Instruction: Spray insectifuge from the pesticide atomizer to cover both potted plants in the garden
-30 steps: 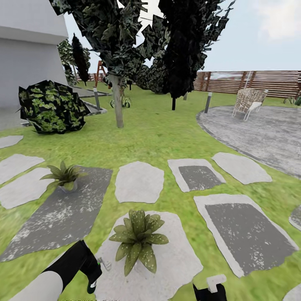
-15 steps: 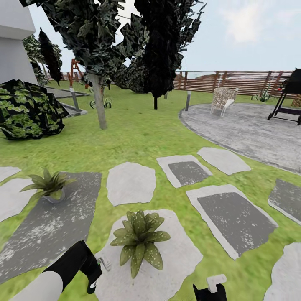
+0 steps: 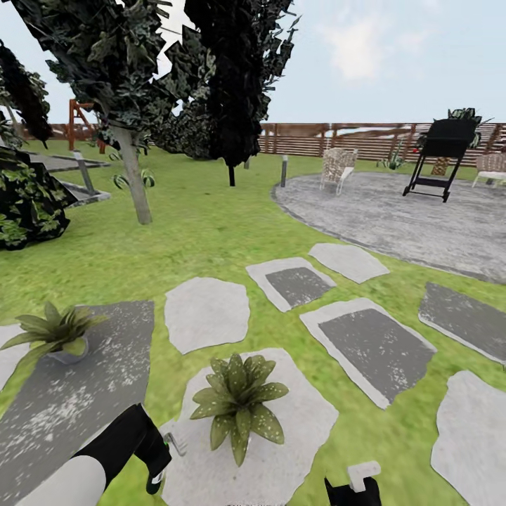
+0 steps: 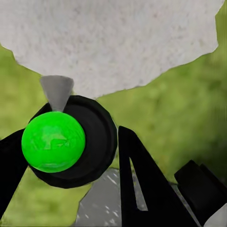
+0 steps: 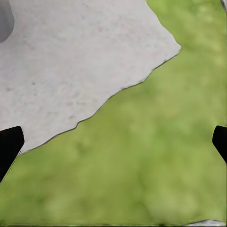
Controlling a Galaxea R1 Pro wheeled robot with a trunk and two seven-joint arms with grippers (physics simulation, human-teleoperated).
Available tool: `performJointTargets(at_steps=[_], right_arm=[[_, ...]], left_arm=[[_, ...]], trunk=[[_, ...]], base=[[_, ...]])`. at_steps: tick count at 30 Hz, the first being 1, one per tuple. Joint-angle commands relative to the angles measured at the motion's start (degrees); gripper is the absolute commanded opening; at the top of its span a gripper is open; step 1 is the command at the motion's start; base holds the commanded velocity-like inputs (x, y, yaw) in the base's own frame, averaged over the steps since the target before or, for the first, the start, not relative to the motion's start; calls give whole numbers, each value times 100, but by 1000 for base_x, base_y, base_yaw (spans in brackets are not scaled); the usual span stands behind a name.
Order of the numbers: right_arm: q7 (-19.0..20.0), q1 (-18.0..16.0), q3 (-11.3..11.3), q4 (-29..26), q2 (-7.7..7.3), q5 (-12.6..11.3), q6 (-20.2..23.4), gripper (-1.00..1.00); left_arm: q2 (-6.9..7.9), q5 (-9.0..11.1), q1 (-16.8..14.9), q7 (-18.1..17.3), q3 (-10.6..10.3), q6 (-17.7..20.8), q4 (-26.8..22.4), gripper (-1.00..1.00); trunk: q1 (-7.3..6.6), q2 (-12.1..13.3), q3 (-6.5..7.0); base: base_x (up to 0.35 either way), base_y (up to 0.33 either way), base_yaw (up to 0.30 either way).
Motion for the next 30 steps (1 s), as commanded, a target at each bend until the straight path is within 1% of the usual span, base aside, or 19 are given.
performJointTargets(at_steps=[1, 13, 30], right_arm=[[-1, -5, 15, 7, -2, 16, -20, 100], [2, -5, 15, 7, -2, 16, -20, 100], [2, -5, 15, 7, -2, 16, -20, 100]], left_arm=[[5, -18, 1, -31, -23, 21, -14, -100], [5, -18, 1, -31, -23, 21, -14, -100], [3, -18, 1, -31, -23, 21, -14, -100]], trunk=[[-2, -2, -5], [-2, -2, -5], [-2, -2, -5]], base=[[-77, 337, -300], [-74, 337, -300], [-3, 337, -300]])
